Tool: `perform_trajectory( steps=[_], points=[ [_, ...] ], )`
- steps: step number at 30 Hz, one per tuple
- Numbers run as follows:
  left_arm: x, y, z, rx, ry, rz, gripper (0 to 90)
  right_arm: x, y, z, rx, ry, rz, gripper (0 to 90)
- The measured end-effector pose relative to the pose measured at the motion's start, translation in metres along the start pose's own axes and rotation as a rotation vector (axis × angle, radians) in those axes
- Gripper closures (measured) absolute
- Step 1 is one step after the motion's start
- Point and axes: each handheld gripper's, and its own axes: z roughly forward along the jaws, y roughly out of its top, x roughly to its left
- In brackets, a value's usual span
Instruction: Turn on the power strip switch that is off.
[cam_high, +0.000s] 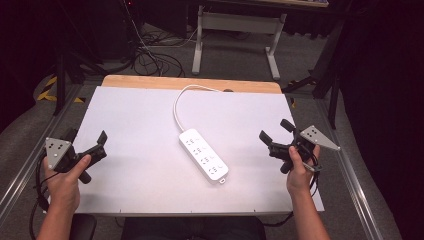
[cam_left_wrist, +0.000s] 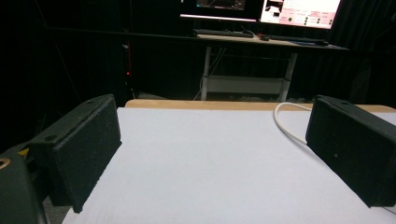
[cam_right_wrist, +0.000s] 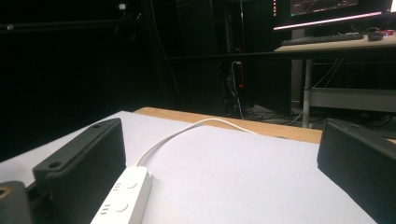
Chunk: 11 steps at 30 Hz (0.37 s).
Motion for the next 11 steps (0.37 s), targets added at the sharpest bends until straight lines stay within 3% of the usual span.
perform_trajectory(
  steps=[4, 11],
  points=[
    [0.0001, 0.0, -0.0001, 0.002, 0.0, 0.0, 3.7, -0.0036, -0.0014, -0.0005, -0.02, -0.033, 0.018, 1.5],
    [0.0001, 0.0, -0.0002, 0.0, 0.005, 0.0, 3.7, -0.0074, -0.0023, -0.0024, -0.037, -0.044, 0.047, 1.4]
  ],
)
